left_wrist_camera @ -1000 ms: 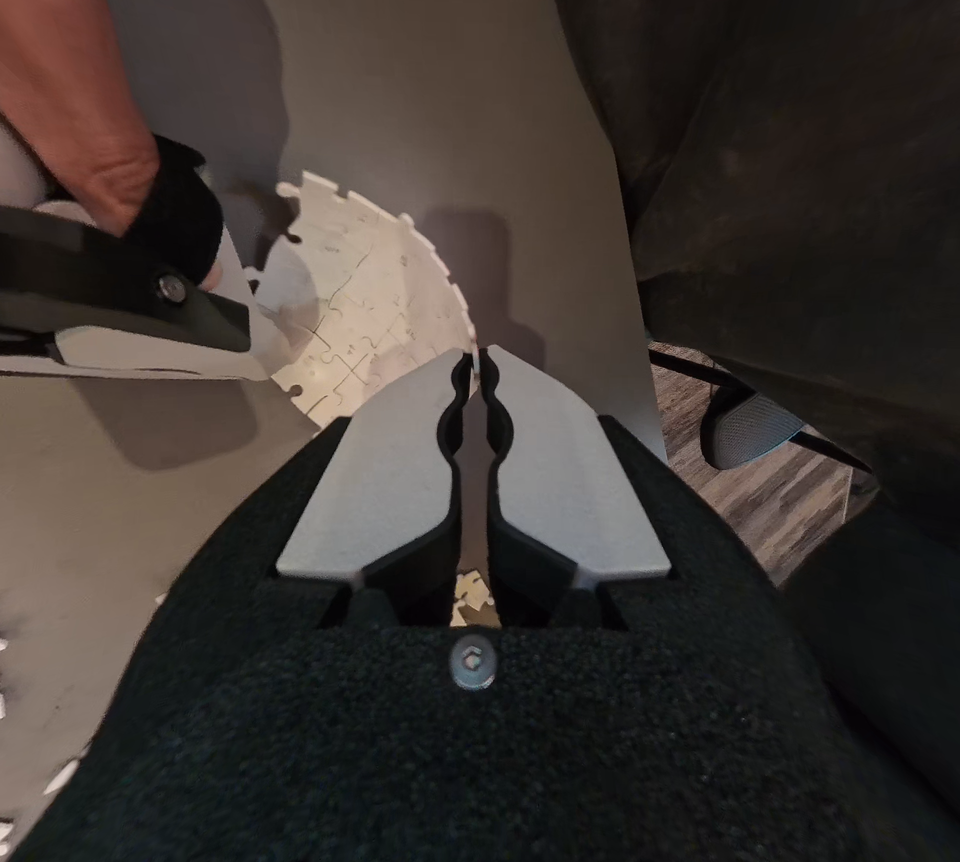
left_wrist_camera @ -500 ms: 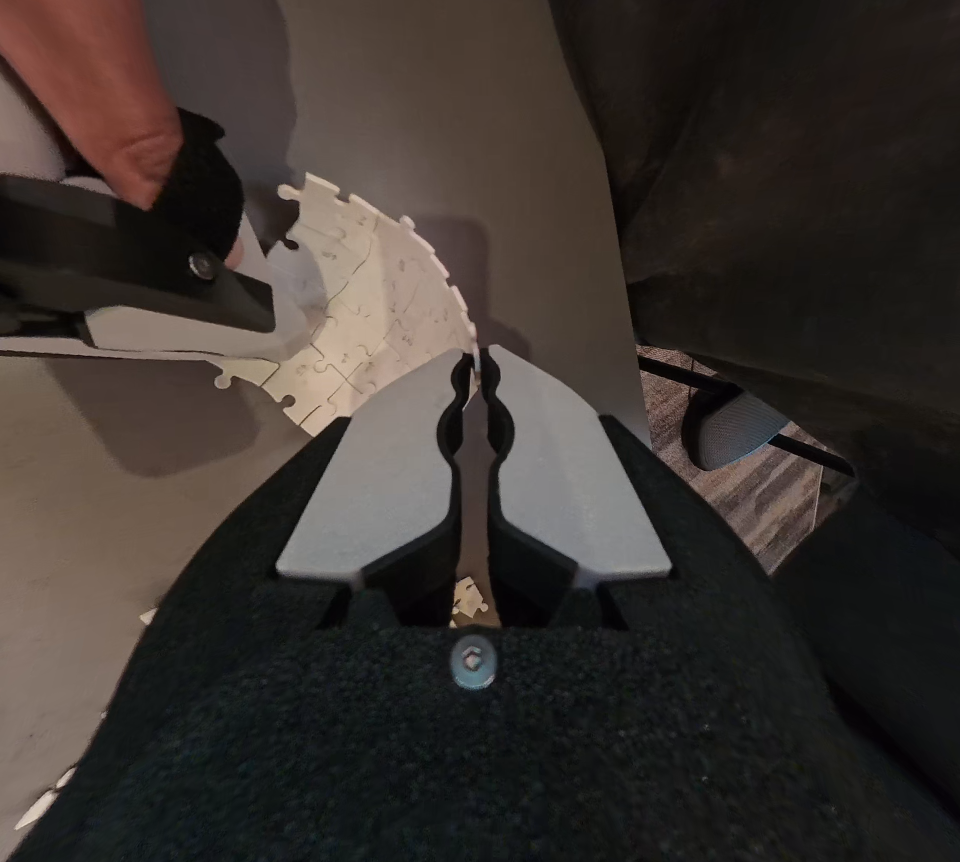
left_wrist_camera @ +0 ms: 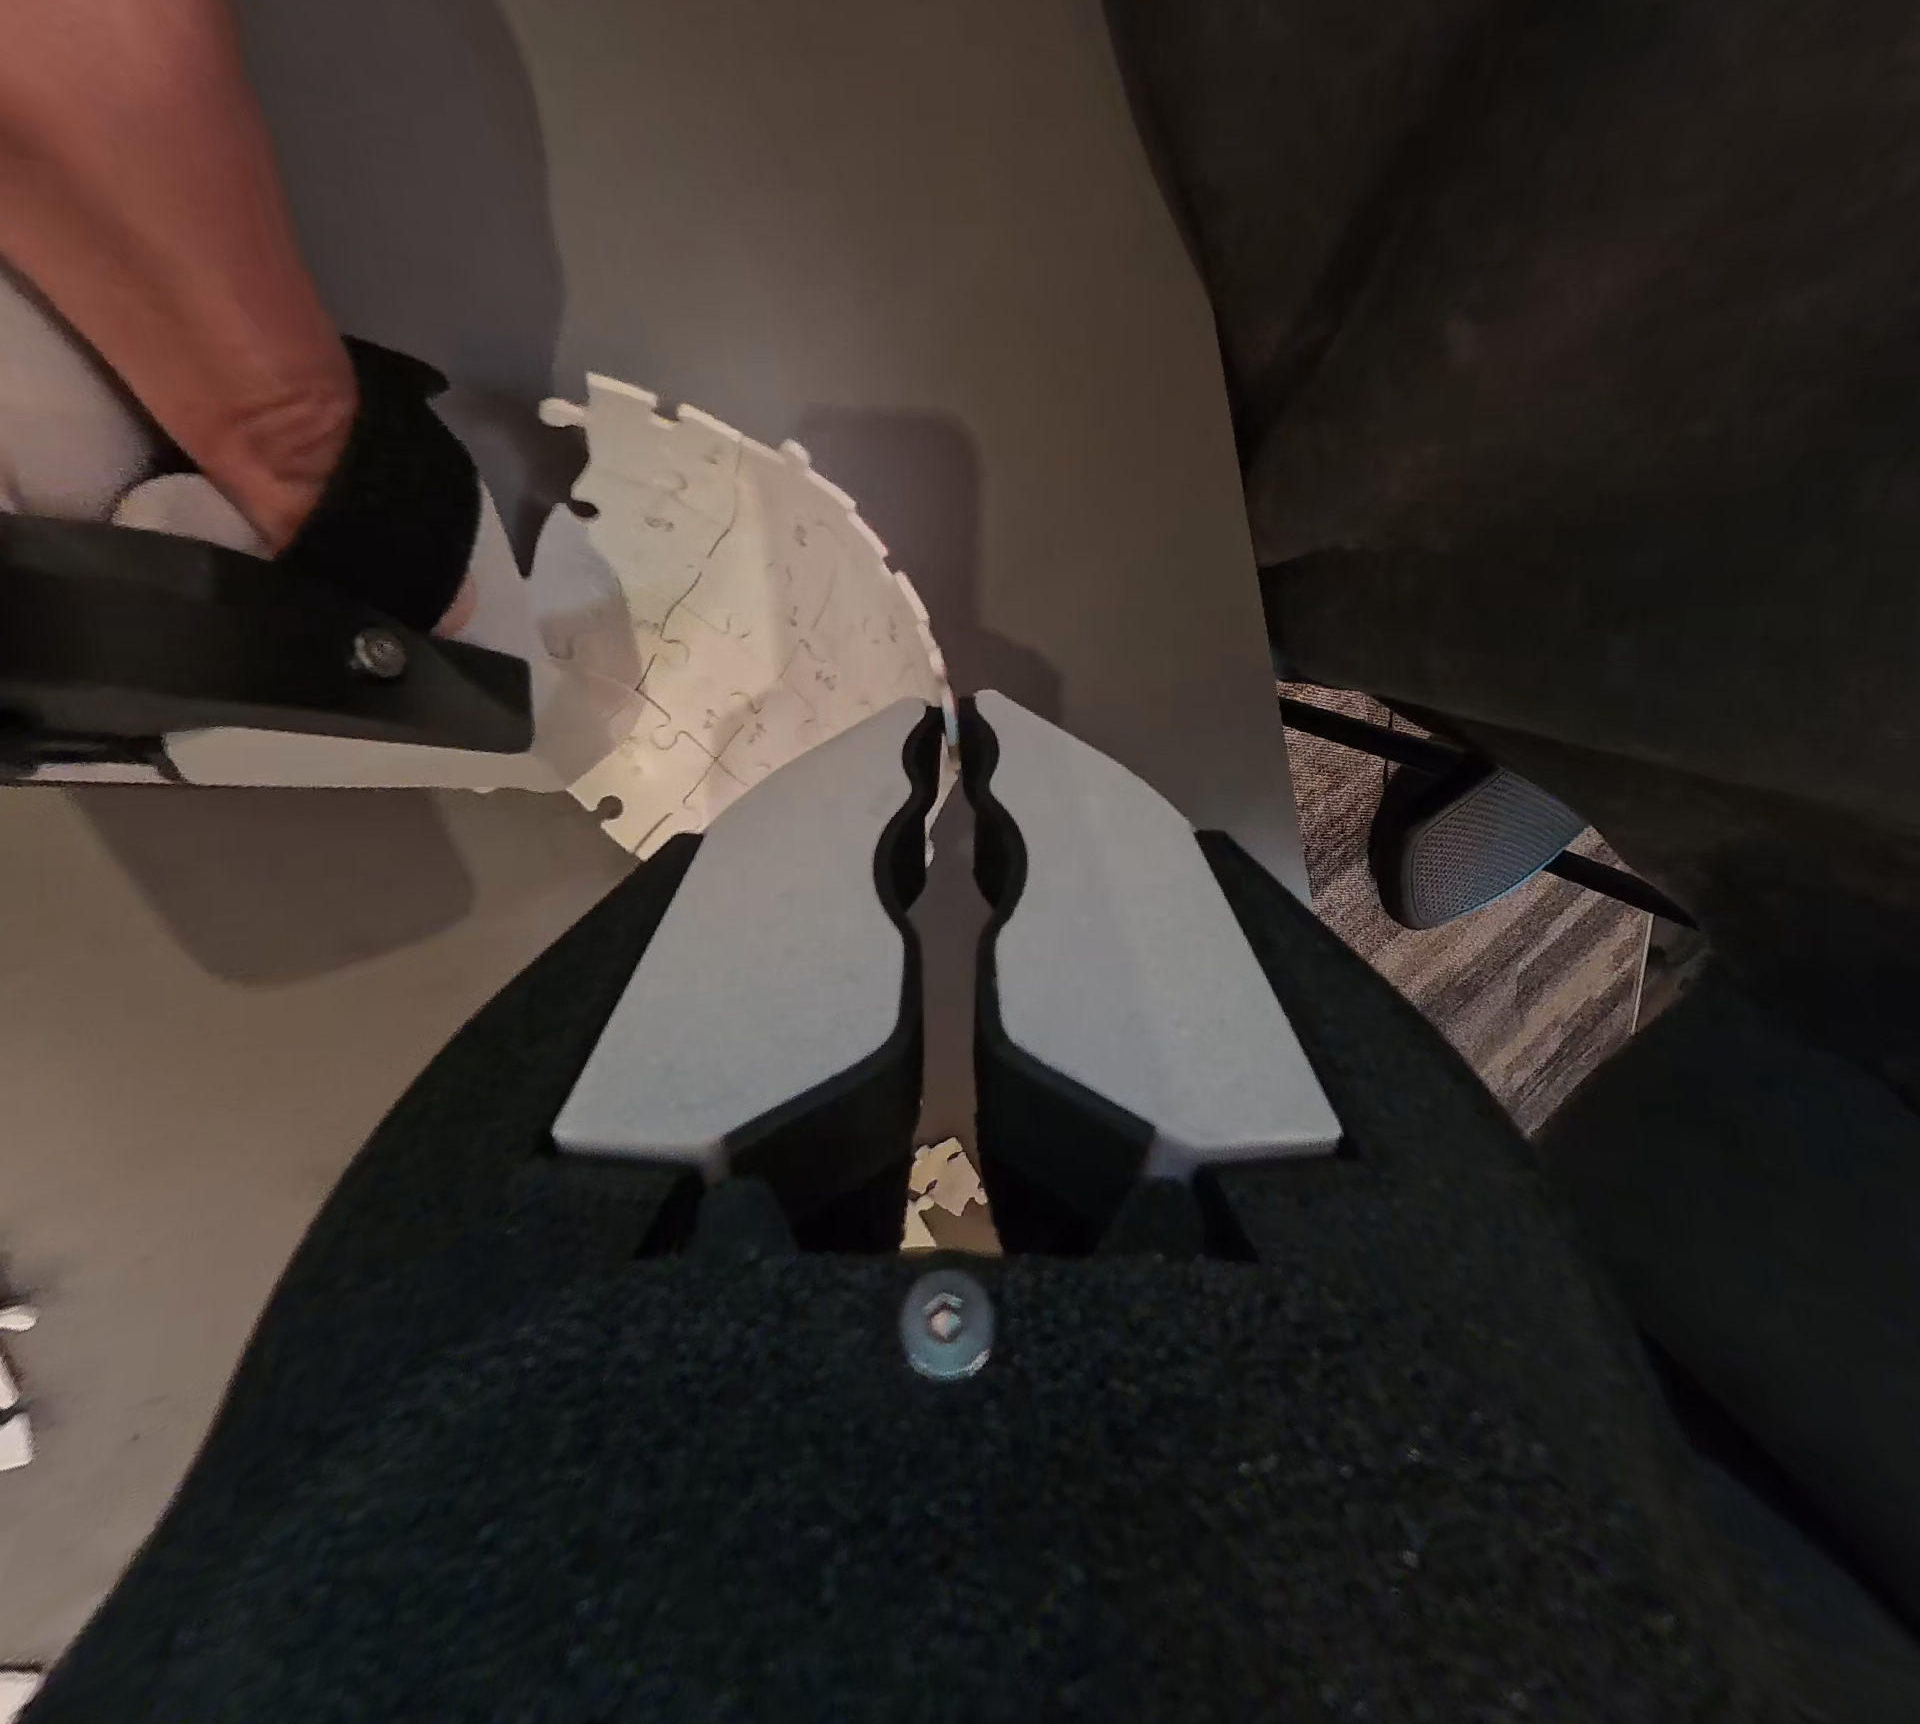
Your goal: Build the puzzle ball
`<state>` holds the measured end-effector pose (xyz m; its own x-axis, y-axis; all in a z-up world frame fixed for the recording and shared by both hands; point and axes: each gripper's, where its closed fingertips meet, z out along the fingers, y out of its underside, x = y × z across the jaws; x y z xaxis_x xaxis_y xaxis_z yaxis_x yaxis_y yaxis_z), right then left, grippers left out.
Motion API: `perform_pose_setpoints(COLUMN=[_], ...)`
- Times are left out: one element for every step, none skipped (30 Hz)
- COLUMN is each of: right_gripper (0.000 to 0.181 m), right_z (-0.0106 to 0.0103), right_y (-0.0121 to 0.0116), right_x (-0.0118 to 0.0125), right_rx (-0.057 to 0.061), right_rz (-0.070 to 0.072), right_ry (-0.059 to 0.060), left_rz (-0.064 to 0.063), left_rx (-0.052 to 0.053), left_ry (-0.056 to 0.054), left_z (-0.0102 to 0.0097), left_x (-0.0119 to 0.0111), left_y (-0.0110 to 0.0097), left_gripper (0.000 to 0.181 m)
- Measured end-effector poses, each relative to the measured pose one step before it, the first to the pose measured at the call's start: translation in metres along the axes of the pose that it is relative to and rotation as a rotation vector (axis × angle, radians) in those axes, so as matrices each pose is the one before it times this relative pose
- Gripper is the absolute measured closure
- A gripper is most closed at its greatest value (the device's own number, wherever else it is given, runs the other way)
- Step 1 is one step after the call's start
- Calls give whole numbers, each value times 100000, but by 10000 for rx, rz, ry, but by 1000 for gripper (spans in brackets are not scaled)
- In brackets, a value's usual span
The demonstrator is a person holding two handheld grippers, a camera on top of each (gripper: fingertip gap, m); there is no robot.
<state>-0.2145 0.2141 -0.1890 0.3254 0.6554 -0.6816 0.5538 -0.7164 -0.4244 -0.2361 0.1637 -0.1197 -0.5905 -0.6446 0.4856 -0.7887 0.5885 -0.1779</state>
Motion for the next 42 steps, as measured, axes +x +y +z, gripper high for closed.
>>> perform_pose_setpoints(right_gripper=[181,181,181,181,181,181,181,181,181,181,181,181,181,181,181,181,181,181,181,181,181,180,181,180,181,181,181,181,181,181,181,181,181,181,181,181,181,181,181,181,181,181], right_z=[56,10,34,22,12,9,-6,-12,-66,-79,-177,-312,-262,-88,47,163,236,261,286,160,25,64,36,-2,10,0,-4,7,-5,-62,-129,-314,-613,-731,-646,-460,-211,41,219,347,420,434], right_y=[-66,52,40,20,4,-2,-15,-21,-105,86,129,-68,-37,136,98,40,36,14,72,6,29,99,74,37,2,-3,-10,-8,-15,-58,-20,-150,-399,-228,114,37,-39,61,-44,-188,-158,-144], right_x=[53,16,43,19,-3,2,-2,5,81,-151,-395,-143,-121,-122,-60,-77,-112,107,194,-16,27,83,-2,3,4,3,7,-4,7,72,2,-459,-356,203,576,460,65,54,165,-82,-71,153], right_rx=[1,-92,-121,-75,0,53,45,37,112,77,76,205,118,-75,-109,-119,-132,-123,-136,-62,-64,-105,-114,-105,-82,-68,-48,0,-15,0,104,284,516,409,115,106,92,-73,-82,-34,-79,-73], right_rz=[-60,-114,-189,-14,4,-24,-64,-128,-65,43,166,123,39,-25,-45,-20,-39,-49,-19,90,60,-57,-113,-40,52,4,-62,-35,-36,-58,-65,53,108,157,173,120,43,10,-74,-72,-51,-79], right_ry=[128,214,248,136,50,-11,-6,30,70,-169,-402,-189,-93,-40,23,-10,-34,105,135,-52,19,165,146,86,23,24,48,67,62,80,-50,-420,-326,57,257,187,-21,47,181,9,-4,140], left_rz=[-16,-13,-16,-14,-8,-4,-8,-25,-35,-42,-32,0,17,13,6,4,1,1,5,6,9,7,3,3,9,1,-16,-16,-13,-15,-11,4,15,14,10,7,6,10,10,1,-2,-3], left_rx=[-27,-21,-26,-35,-38,-18,-15,-10,-21,-21,-1,18,4,-18,-11,11,11,6,4,-11,-39,-14,12,-8,-21,-4,16,0,-9,-13,10,27,26,12,14,28,15,-18,-20,8,13,-6], left_ry=[10,17,19,7,-21,-47,-43,-28,-28,17,26,5,-2,11,21,18,23,9,-15,25,19,21,5,-19,-38,-49,-42,-25,-14,-18,-8,-9,-18,-11,0,-1,3,18,20,20,19,14], left_z=[-8,-1,2,-3,-29,-59,-58,-51,-12,30,53,68,81,89,77,41,19,-16,-20,-4,36,65,36,17,-10,-38,-38,-22,7,44,55,42,37,45,38,13,5,22,21,-7,-16,-6], left_x=[-20,-1,15,16,-5,-11,-21,-19,-47,4,33,19,36,36,17,3,-9,-18,-54,23,26,49,25,10,20,-16,-15,-2,9,-13,4,23,15,27,25,4,5,15,7,-16,-16,-19], left_y=[28,37,44,43,49,38,47,61,91,78,18,-32,-23,3,-27,-60,-65,-57,-41,-21,42,6,-38,3,46,30,22,55,58,42,-3,-43,-49,2,-10,-30,-35,17,-11,-66,-69,-39], left_gripper=[179,178,178,178,178,179,179,179,179,179,179,179,178,178,178,178,178,178,178,178,178,178,178,178,178,178,178,178,178,178,178,178,178,178,178,178,178,178,178,178,178,177])
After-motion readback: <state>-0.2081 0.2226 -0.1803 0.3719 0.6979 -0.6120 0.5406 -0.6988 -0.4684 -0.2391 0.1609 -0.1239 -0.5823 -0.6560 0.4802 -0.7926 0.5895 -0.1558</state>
